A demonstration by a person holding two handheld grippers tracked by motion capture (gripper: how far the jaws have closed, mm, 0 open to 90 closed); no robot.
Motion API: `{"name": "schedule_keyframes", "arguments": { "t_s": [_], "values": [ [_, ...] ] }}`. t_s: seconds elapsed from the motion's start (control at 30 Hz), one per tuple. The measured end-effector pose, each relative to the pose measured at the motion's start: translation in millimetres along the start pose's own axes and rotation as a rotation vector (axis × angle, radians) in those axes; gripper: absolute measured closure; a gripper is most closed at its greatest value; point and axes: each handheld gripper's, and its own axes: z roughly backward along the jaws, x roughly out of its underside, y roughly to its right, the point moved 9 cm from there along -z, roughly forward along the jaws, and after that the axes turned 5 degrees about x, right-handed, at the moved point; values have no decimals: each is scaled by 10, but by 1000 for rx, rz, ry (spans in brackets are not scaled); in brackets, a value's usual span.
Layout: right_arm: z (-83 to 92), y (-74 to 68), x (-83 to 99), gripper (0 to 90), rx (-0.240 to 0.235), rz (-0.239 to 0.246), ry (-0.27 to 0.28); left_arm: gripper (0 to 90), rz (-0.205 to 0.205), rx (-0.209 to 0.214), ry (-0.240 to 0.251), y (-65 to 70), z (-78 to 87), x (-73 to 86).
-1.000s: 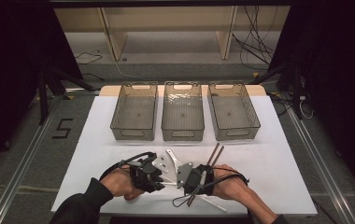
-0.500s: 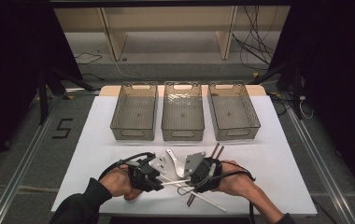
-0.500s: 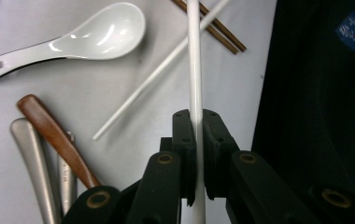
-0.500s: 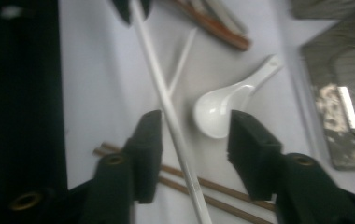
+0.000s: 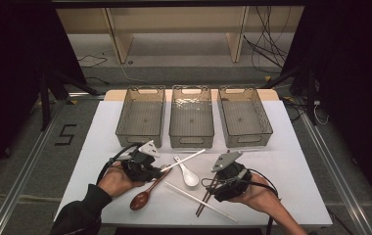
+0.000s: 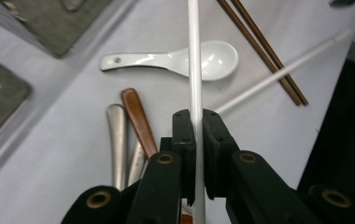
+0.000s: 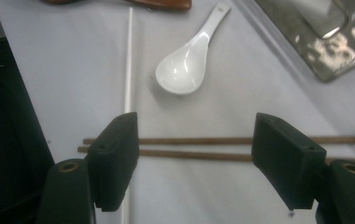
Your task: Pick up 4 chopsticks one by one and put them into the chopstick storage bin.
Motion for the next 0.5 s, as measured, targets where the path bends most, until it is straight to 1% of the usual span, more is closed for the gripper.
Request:
{"name": "schedule_keyframes", "arguments": {
  "t_s": [0.03, 0.07, 0.1, 0.13, 0.2, 0.23, 0.33, 0.5],
  "values": [
    [-1, 6, 28, 315, -2, -14, 1, 850, 7, -11, 6, -27, 19, -9],
    [4, 10, 57, 314, -8, -17, -3, 850, 20, -22, 20, -53, 33, -23],
    [3, 14, 76, 312, -4, -30, -1, 850, 25, -27, 23, -83, 56, -30],
    [7, 22, 102, 309, 0, -28, -8, 850, 30, -30, 27, -108, 78, -37],
    [9, 27, 130, 301, 5, -46, -10, 850, 48, -42, 38, -161, 114, -57],
    [14, 21, 144, 297, -5, -48, -12, 850, 54, -48, 42, -190, 132, -69],
    [25, 27, 170, 285, 0, -68, -13, 850, 77, -70, 59, -290, 188, -111],
    [17, 24, 230, 272, -5, -78, -31, 850, 112, -116, 93, -470, 288, -180]
  ]
}}
